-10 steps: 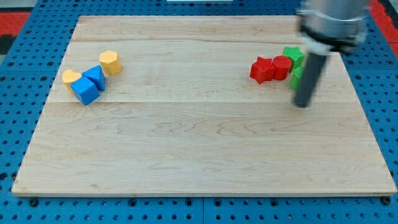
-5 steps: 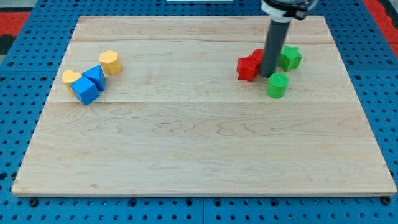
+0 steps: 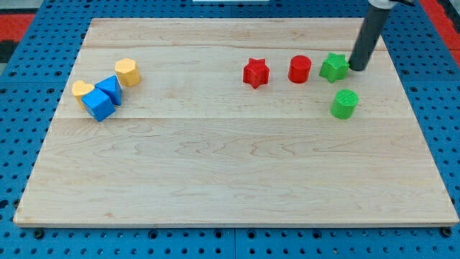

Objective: Push the green star into the red blocks

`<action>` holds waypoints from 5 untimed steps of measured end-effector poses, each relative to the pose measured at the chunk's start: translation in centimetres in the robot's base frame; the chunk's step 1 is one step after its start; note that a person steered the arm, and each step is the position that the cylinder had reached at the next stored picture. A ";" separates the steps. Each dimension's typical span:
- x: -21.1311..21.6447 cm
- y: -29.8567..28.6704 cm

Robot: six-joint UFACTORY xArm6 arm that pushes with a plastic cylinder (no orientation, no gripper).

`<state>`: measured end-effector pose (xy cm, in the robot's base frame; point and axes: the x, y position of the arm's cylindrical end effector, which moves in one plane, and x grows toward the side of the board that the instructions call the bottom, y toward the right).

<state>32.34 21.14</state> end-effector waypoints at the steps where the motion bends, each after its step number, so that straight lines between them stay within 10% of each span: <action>1: 0.8 -7.0; 3: 1.9 -15.9; 5: 3.6 0.7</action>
